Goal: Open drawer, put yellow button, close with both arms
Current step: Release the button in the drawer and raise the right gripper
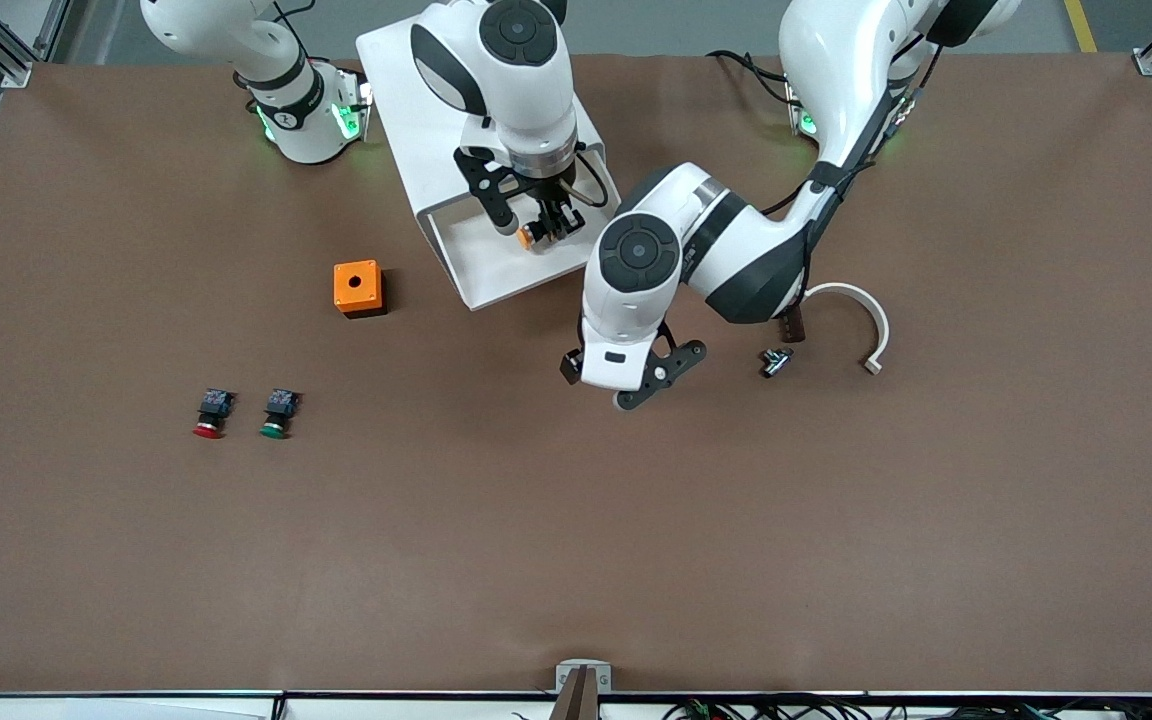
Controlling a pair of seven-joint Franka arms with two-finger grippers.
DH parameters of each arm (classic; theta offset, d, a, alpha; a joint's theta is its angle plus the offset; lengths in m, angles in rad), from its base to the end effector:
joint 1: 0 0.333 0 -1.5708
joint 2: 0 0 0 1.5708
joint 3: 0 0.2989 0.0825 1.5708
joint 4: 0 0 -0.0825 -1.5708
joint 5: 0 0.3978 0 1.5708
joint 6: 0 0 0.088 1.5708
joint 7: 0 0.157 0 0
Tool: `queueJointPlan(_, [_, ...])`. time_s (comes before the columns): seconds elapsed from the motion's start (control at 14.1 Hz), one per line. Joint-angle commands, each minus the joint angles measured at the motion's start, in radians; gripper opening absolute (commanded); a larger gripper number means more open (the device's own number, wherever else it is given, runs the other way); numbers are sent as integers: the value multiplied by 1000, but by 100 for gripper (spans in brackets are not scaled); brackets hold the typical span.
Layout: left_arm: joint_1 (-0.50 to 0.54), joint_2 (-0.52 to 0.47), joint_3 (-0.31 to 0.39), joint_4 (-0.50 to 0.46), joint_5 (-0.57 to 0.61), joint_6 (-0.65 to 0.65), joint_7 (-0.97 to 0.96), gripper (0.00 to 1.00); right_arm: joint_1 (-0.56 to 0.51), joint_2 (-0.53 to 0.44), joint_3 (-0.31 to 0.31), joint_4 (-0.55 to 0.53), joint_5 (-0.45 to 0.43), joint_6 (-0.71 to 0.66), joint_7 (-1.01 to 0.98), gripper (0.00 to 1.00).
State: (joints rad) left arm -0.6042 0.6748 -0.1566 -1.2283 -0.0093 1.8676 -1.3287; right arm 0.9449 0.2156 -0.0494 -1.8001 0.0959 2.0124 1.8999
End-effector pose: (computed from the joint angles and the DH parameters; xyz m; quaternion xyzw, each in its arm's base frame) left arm 0.5480 -0.4922 0.3077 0.9534 0.2966 -0.0532 0.0148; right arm 0.3833 0.4961 0.3538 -0.8661 0.4984 0.0377 0.0051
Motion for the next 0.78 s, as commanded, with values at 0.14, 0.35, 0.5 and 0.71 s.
queueJointPlan(0.14, [8, -52, -4, -31, 23, -10, -7, 100, 15, 2, -10, 16, -36, 5, 19, 100])
queueJointPlan(0.35, [9, -61, -4, -33, 22, -10, -7, 100, 9, -7, -13, 27, -42, -4, -80, 100])
queueJointPlan(0.5, [4, -61, -4, -34, 20, -12, -7, 100, -1, -25, -20, 33, -42, -21, -184, 100])
queueJointPlan(0.71, [7, -63, -4, -40, 14, -12, -7, 100, -60, -36, -23, 108, -39, -134, -393, 100])
